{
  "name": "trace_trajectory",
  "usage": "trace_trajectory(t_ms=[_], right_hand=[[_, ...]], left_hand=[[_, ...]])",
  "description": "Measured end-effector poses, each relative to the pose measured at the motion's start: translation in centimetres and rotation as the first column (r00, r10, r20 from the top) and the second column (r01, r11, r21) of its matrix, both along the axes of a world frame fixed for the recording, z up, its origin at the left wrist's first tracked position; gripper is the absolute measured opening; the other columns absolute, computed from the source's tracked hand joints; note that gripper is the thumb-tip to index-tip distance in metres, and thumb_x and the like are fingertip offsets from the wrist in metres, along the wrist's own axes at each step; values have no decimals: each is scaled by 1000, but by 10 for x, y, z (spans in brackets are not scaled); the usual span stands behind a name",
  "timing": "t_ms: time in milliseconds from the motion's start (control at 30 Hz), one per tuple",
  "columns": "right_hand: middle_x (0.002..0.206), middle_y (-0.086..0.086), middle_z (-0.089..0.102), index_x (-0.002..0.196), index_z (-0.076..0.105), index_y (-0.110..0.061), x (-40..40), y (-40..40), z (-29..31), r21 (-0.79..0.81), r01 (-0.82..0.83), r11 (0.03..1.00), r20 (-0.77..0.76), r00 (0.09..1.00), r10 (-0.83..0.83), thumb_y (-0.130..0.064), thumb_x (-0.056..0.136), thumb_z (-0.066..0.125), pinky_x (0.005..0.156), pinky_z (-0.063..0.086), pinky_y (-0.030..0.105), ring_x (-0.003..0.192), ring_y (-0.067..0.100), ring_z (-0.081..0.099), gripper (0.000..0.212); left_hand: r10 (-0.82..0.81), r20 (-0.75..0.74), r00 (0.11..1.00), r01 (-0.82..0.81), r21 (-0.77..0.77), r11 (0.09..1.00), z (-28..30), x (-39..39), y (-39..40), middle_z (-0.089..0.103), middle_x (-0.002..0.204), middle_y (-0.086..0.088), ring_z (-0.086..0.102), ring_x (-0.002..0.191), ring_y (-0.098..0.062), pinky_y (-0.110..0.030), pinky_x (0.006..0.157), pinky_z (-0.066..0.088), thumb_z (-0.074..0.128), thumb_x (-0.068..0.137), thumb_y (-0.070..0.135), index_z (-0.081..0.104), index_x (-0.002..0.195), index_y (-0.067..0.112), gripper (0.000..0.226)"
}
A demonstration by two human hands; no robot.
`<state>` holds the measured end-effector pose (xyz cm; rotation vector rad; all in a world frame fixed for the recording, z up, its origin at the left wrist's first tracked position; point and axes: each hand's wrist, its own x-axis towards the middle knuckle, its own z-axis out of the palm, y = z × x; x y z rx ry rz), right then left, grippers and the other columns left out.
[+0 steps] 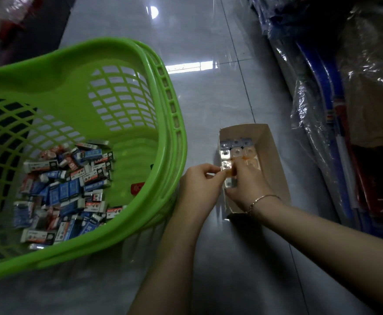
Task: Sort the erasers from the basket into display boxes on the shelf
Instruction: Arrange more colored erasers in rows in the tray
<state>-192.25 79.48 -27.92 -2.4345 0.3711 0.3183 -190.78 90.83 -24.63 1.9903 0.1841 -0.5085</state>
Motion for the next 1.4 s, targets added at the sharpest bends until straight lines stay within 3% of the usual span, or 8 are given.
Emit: trace_trajectory(t_ms=[200, 467, 567, 667, 733, 867, 1200, 1400], right_hand=[[68, -13, 36, 64, 27, -32, 5, -2, 2, 33, 91, 995, 41, 995, -93, -20, 80, 66, 51, 28, 22, 68, 15, 42, 44], [98, 9, 61, 82, 43, -25, 5, -12, 13, -97, -50, 994, -40, 998, 47, -18, 80, 62, 69, 38, 26, 89, 28, 57, 19], [90, 6, 62, 78, 45, -24, 3, -22, 33, -168, -64, 984, -43, 997, 57, -21, 80, 58, 70, 48, 32, 81, 26, 58, 13], [75, 9, 61, 73, 50, -16, 4, -26, 63, 294, 149, 944, -33, 989, -145, -10, 82, 59, 60, 56, 36, 64, 25, 63, 15], [71, 12, 60, 75, 52, -10, 7, -29, 85, 678, 308, 667, -210, 951, -226, -3, 85, 53, 56, 58, 33, 56, 22, 62, 12], [80, 12, 62, 85, 60, -8, 10, -35, 110, 836, 326, 442, -341, 939, -47, -10, 83, 56, 70, 59, 37, 70, 22, 63, 5], [103, 18, 64, 97, 62, -8, 9, -43, 105, 886, 422, 193, -404, 906, -129, -3, 85, 46, 60, 56, 25, 73, 22, 66, 20], [103, 22, 60, 100, 58, 2, 7, -48, 99, 859, 506, 80, -487, 854, -184, -6, 93, 38, 61, 57, 24, 71, 22, 65, 23]], left_hand=[[-12, -1, 1000, 12, -27, 1000, -3, 1, 1, 69, 71, -3, 57, 56, -11, -28, 61, 47, 64, 85, 22, 71, 87, 19, 8], [72, 209, 975, -65, -38, 997, 6, -7, -3, 62, 70, 3, 59, 67, -16, -35, 66, 50, 58, 87, 23, 66, 85, 18, 10], [170, 192, 966, -114, -270, 956, 20, -9, -10, 63, 74, 8, 59, 71, -9, -29, 63, 51, 41, 86, 15, 65, 87, 16, 24], [281, -64, 958, -261, -607, 750, 31, -5, -21, 68, 78, 6, 63, 73, -4, -18, 62, 51, 34, 87, -2, 67, 90, 13, 36], [287, -227, 931, -355, -751, 557, 37, -4, -27, 67, 86, -3, 64, 84, -11, -24, 73, 53, 32, 88, -3, 66, 94, 10, 37], [266, -303, 915, -390, -834, 390, 41, -4, -32, 66, 102, -10, 60, 111, -20, -34, 93, 50, 31, 93, 1, 63, 103, 10, 35], [80, -196, 977, -211, -893, 396, 37, -1, -23, 72, 97, -4, 66, 96, -14, -24, 86, 51, 29, 95, 4, 59, 116, 6, 36], [33, 9, 999, -18, -704, 710, 31, -1, -18, 70, 108, 0, 65, 100, -14, -28, 90, 52, 54, 89, -2, 62, 119, 19, 37]])
